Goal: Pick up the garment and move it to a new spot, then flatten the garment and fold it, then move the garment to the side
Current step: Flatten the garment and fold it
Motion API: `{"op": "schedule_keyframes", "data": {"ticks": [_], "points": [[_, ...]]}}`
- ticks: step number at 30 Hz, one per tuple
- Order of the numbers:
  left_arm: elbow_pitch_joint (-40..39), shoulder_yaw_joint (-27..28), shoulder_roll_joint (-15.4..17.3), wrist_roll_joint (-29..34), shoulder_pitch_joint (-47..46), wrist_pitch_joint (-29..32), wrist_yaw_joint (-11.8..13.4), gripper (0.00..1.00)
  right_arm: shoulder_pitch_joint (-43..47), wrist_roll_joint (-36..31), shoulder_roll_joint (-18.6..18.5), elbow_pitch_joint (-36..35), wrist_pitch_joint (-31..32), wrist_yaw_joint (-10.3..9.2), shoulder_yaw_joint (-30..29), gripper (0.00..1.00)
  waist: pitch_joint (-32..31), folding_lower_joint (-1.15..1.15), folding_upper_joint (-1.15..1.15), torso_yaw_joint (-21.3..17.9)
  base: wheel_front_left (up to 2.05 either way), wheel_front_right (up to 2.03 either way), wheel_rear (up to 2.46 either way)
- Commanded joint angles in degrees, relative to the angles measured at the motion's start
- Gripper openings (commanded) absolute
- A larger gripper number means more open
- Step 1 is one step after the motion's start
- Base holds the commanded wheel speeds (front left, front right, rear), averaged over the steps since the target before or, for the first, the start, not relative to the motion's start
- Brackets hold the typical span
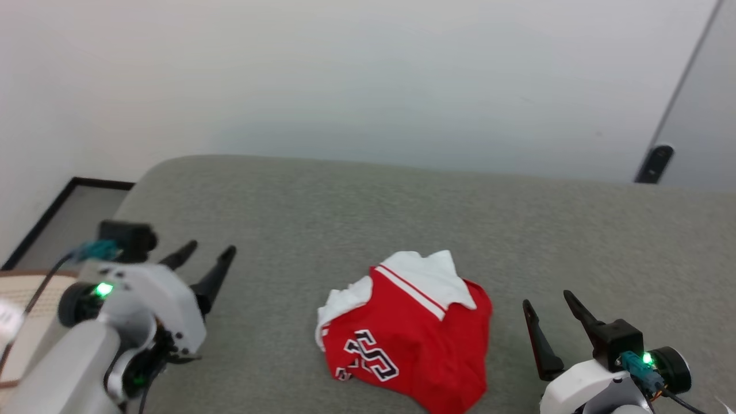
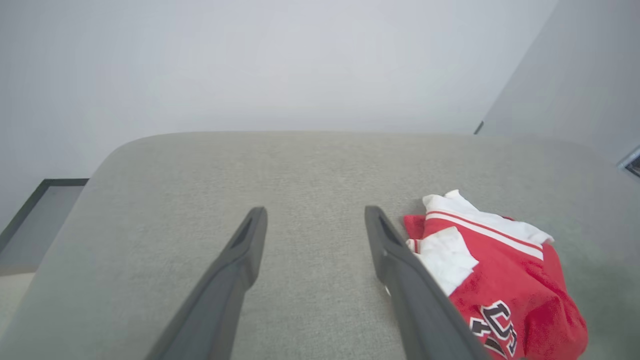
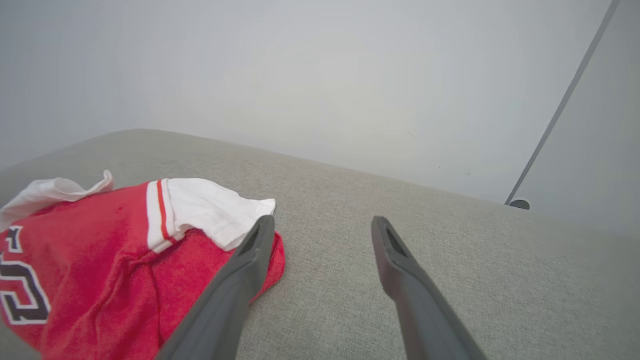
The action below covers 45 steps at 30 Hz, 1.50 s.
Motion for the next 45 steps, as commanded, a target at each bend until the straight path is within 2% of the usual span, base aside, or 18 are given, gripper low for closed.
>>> {"op": "schedule_keyframes", "data": {"ticks": [1, 5, 9, 14, 16, 23, 26, 33, 38, 45], "points": [[-0.1, 1.6, -0.2, 0.7, 2.4, -5.2, 0.2, 1.00, -1.0, 0.8, -0.3, 0.6, -0.1, -0.08, 0.5, 1.00, -1.9, 0.00, 0.00, 4.0, 0.00, 0.00, 0.00], [-0.2, 3.8, -0.5, 2.5, 6.3, -15.7, 1.1, 1.00, -2.9, 4.6, -1.7, 2.1, 2.3, -0.08, 3.0, 1.00, -2.6, 0.00, 0.00, 7.1, 0.00, 0.00, 0.00], [0.6, 5.8, -1.3, 3.1, 10.0, -22.0, 2.9, 1.00, -6.7, 9.6, -5.8, 3.6, 7.3, -0.08, 8.8, 1.00, -3.0, 0.00, 0.00, 9.8, 0.00, 0.00, 0.00], [0.3, 8.5, -3.7, 1.2, 13.1, -24.2, 4.1, 1.00, -12.6, 15.3, -12.0, 6.8, 14.7, -0.08, 14.6, 1.00, -3.1, 0.00, 0.00, 14.0, 0.00, 0.00, 0.00], [-0.1, 9.6, -4.5, 0.6, 14.2, -24.6, 4.3, 1.00, -14.9, 19.4, -13.3, 8.4, 18.1, -0.08, 16.9, 1.00, -3.0, 0.00, 0.00, 15.5, 0.00, 0.00, 0.00], [-1.9, 10.0, -6.6, 0.0, 15.6, -24.9, 3.7, 1.00, -23.9, 27.6, -20.5, 13.7, 30.4, -0.08, 29.0, 1.00, -1.1, 0.00, 0.00, 20.8, 0.00, 0.00, 0.00], [-3.1, 10.4, -7.9, -0.1, 15.6, -25.1, 3.5, 1.00, -27.7, 31.9, -22.3, 16.3, 34.9, -0.08, 33.1, 1.00, 0.6, 0.00, 0.00, 22.3, 0.00, 0.00, 0.00], [-5.3, 10.3, -10.8, 0.6, 15.6, -25.2, 2.6, 1.00, -35.8, 37.2, -24.3, 22.5, 43.0, -0.08, 39.2, 1.00, 4.7, 0.00, 0.00, 24.5, 0.00, 0.00, 0.00], [-6.2, 11.3, -13.3, 1.4, 16.1, -25.2, 2.1, 1.00, -40.1, 41.2, -23.7, 28.1, 49.3, -0.08, 41.9, 1.00, 7.6, 0.00, 0.00, 25.5, 0.00, 0.00, 0.00], [-7.0, 14.4, -16.6, 2.9, 16.8, -25.2, 1.0, 1.00, -41.8, 44.5, -22.4, 32.5, 51.5, -0.08, 45.0, 1.00, 10.5, 0.00, 0.00, 26.4, 0.00, 0.00, 0.00]]}}
